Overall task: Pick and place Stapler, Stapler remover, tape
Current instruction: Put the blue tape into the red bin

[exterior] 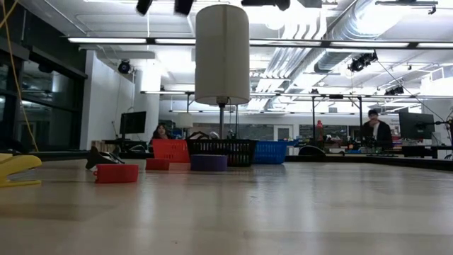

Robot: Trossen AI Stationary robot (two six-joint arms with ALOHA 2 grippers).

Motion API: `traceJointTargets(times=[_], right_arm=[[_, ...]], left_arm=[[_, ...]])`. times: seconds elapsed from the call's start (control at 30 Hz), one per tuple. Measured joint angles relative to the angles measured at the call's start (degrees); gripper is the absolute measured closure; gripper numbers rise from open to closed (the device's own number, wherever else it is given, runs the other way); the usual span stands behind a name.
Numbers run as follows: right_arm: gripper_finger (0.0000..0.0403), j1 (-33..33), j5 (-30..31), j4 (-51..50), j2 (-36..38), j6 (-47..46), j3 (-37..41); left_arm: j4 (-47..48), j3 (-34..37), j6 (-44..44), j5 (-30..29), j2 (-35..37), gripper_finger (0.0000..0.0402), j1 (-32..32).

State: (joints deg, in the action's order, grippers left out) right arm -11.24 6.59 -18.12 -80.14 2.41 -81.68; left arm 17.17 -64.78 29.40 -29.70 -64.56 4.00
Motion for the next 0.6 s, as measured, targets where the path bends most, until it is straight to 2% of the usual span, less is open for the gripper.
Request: traceJointTargets(times=[0.17, 0.3, 0.6], right_arm=[[0.0217, -1.28, -0.29, -4.39, 0.95, -0.96, -0.01], [0.0219, -2.24, -0.17, -6.63, 1.24, -1.11, -0.01], [0.0219, -4.14, 5.11, -9.86, 1.24, -2.35, -0.01]], left_arm=[[9.42, 0.09, 6.79, -0.25, 0.18, 0.0363, -4.77], [14.68, 0.1, 8.4, 4.19, 0.18, 0.0363, -10.95], [17.15, 0.03, -0.22, 18.85, -0.77, 0.0363, -28.36]])
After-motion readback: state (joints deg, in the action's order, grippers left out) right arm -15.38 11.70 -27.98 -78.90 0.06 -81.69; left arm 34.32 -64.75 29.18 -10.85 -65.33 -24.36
